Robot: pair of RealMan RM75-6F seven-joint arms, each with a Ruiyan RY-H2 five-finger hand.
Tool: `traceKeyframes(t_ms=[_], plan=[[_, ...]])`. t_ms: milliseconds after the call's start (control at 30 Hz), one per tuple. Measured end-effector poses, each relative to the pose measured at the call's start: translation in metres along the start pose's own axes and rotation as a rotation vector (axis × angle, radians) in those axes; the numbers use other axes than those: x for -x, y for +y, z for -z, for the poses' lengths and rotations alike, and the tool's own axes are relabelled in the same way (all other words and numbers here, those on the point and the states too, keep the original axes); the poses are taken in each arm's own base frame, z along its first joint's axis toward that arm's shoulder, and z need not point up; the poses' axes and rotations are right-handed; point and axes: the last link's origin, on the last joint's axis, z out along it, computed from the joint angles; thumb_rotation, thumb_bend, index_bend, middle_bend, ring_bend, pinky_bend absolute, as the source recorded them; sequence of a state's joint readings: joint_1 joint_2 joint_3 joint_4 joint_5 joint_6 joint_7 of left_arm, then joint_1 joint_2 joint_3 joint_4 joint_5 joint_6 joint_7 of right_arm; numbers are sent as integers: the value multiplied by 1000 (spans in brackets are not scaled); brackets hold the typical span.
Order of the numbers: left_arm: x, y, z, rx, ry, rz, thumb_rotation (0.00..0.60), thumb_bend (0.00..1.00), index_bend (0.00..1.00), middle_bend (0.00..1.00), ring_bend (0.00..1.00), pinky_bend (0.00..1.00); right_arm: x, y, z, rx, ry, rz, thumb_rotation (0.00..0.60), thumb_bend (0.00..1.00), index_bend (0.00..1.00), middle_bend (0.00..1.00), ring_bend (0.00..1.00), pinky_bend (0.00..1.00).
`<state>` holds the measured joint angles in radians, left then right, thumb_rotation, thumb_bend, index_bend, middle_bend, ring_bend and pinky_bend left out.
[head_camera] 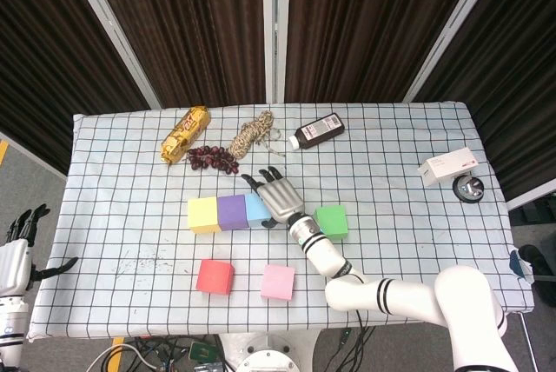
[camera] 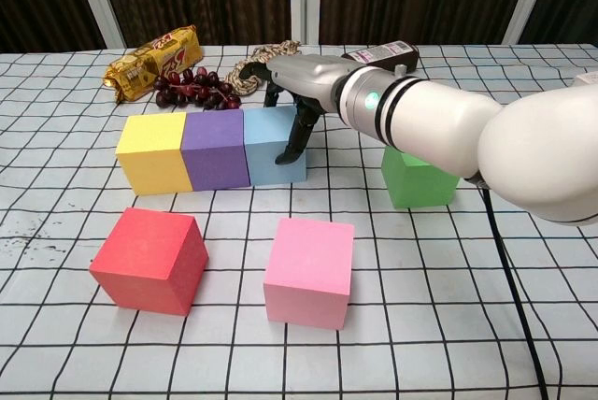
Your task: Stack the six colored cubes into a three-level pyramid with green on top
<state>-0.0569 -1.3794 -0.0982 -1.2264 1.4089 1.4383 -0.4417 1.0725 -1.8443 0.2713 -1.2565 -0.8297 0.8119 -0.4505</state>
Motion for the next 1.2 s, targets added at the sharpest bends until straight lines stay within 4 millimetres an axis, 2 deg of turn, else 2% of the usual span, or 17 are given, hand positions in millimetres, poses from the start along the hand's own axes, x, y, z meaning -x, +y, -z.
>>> traceKeyframes(t_ms=[467,567,733,833,1200], plan=[[0,-2,0,-4,0,1,600,0,28,137,0,20,3,-2,-2,-2,-4,-13,600,119,0,436,63,0],[0,-2,0,-4,0,1,600,0,28,137,0,20,4,-2,-1,-3,-12,-11,600,89,0,356,55,0],[0,-2,0,-4,-1,1,600,0,28,137,0,21,5,-1,-1,-4,-29,-12,600,7,0,117,0,0],[1,-2,0,-6,-2,3,600,0,28,137,0,21,3,-1,-1,-4,-33,-19,600,0,0,45,0,0],[1,-2,1,-5,-6,5,600,0,28,137,0,20,-9,6,9,-8,-9,-36,600,0,0,1,0,0]])
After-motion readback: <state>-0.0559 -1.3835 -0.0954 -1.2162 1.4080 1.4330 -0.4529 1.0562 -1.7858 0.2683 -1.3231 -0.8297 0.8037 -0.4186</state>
